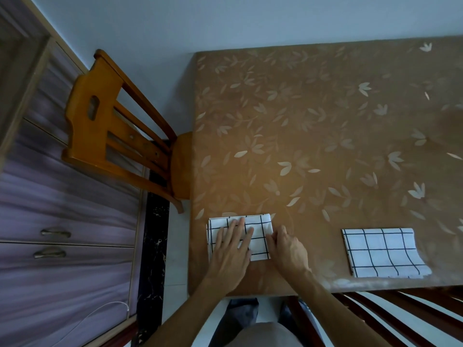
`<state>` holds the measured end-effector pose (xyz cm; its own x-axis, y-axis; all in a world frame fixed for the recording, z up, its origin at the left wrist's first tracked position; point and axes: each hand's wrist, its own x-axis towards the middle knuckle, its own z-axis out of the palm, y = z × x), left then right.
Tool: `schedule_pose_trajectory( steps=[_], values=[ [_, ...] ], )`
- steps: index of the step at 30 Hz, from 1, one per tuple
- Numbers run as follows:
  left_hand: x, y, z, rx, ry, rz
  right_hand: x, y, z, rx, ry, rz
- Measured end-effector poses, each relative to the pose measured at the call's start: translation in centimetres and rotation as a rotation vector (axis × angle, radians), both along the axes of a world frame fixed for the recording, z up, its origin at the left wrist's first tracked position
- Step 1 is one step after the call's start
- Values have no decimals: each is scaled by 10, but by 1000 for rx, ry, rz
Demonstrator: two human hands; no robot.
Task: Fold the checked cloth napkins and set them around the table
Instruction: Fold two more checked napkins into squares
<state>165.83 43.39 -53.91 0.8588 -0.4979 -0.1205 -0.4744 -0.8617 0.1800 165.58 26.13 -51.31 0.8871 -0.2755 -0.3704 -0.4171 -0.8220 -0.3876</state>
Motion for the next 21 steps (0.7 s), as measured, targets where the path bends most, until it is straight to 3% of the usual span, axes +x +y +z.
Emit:
schedule_pose_trajectory(
  steps=[4, 7, 10, 15, 21],
  values=[
    [5, 2, -5, 47, 60, -26, 1, 1, 0, -57, -21, 17],
    [7, 5, -4, 74, 79, -47, -4, 2, -6, -232, -254, 243],
    [9, 7, -5, 90, 96, -41, -3, 6, -11, -257, -378, 487],
    [11, 9, -6, 86, 124, -39, -3, 21, -27, -259, -165, 688],
    [13, 38, -7, 57, 122, 63, 8, -9, -27, -296, -51, 592]
  ],
)
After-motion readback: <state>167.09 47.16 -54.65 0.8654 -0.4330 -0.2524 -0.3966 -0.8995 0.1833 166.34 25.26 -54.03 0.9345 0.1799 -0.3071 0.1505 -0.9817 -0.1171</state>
